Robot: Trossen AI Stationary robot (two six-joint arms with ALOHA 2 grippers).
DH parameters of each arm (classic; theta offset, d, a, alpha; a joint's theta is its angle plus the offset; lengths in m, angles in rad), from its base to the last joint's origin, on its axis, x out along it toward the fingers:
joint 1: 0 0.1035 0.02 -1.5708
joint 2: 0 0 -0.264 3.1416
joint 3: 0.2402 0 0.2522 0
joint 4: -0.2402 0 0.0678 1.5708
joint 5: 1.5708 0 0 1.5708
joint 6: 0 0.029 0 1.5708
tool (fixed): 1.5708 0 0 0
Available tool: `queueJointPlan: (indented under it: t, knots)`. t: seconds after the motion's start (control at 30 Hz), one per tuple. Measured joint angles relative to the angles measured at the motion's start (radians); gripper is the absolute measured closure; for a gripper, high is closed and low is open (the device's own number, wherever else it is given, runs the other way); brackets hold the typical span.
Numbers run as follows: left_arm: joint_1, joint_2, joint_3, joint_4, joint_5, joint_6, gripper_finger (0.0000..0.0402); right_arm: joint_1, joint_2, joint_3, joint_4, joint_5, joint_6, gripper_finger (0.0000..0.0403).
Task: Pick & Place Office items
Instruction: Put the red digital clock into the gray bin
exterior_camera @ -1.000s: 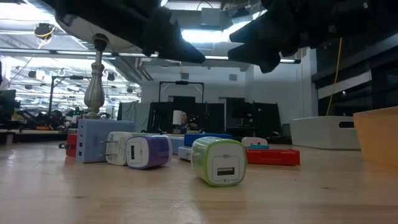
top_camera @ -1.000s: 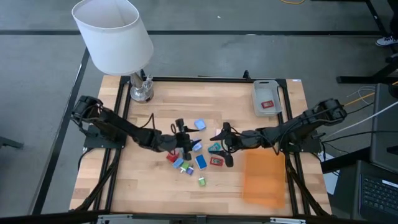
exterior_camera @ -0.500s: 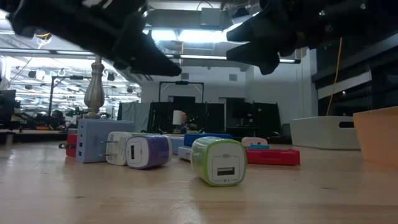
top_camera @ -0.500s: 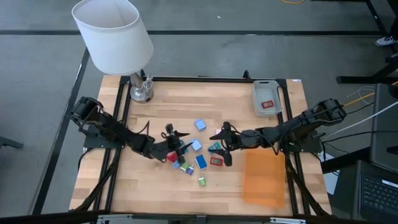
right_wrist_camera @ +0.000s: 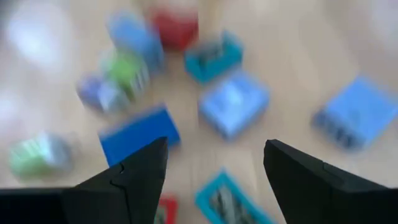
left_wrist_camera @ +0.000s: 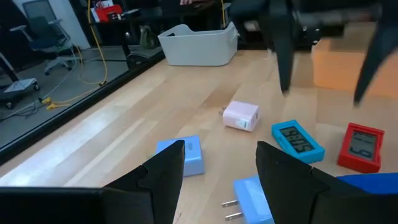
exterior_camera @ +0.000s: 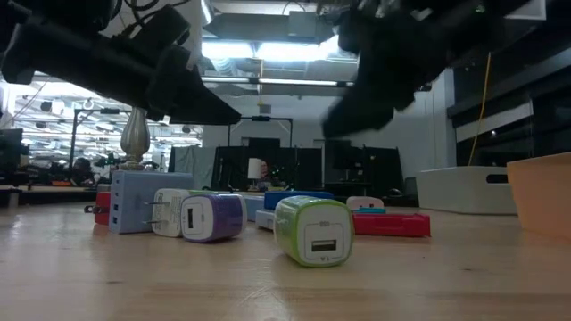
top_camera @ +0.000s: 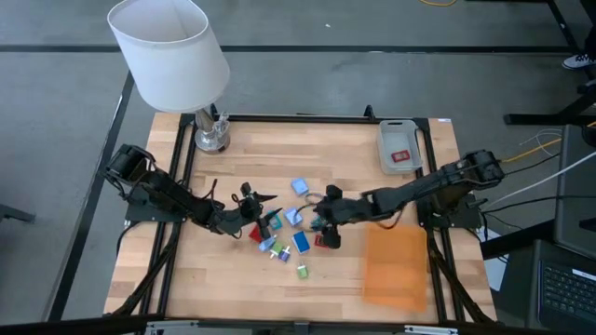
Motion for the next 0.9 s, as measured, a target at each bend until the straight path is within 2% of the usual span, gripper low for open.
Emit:
queueJointPlan:
  t: [0.07, 0.17, 0.33, 0.6, 0.9]
  knots:
    - [0.005, 0.0, 0.0, 0.0, 0.01, 0.001, 0.0208, 0.011, 0.062, 0.069, -0.138, -0.004, 0.0, 0.014]
    - [0.006, 0.0, 0.0, 0.007, 0.026, 0.01, 0.0208, 0.027, 0.133, 0.117, -0.245, -0.048, 0.014, 0.014]
    - [0.002, 0.0, 0.0, 0.005, 0.029, 0.01, 0.0208, 0.065, 0.155, 0.125, -0.24, -0.127, 0.069, 0.014]
    - [0.0, 0.0, 0.0, 0.006, 0.037, 0.003, 0.0208, 0.109, 0.137, 0.126, -0.245, -0.108, 0.139, 0.014]
    - [0.0, 0.0, 0.0, 0.006, 0.048, 0.001, 0.0208, 0.111, 0.137, 0.126, -0.248, -0.104, 0.177, 0.014]
